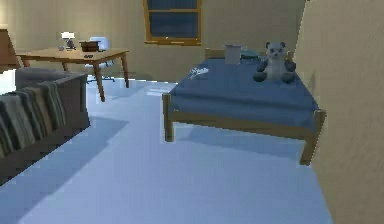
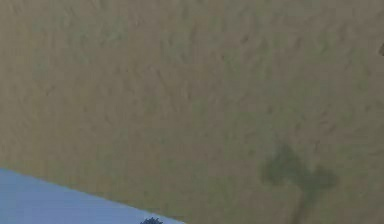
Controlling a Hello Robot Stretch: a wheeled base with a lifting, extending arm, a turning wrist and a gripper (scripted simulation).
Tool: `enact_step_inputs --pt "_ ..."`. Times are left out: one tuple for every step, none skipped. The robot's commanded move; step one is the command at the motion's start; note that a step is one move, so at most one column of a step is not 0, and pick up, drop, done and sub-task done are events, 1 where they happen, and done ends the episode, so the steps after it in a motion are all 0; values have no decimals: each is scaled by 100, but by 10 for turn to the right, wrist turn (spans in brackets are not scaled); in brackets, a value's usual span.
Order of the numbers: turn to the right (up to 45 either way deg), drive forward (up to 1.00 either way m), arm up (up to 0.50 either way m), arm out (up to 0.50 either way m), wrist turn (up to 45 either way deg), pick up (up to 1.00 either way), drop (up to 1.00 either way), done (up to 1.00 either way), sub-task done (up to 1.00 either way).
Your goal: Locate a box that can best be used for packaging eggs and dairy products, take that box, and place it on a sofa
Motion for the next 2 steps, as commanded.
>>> enact_step_inputs --pt "-180 0 0 0 0 0 0 0 0" --pt "0 100 0 0 0 0 0 0 0"
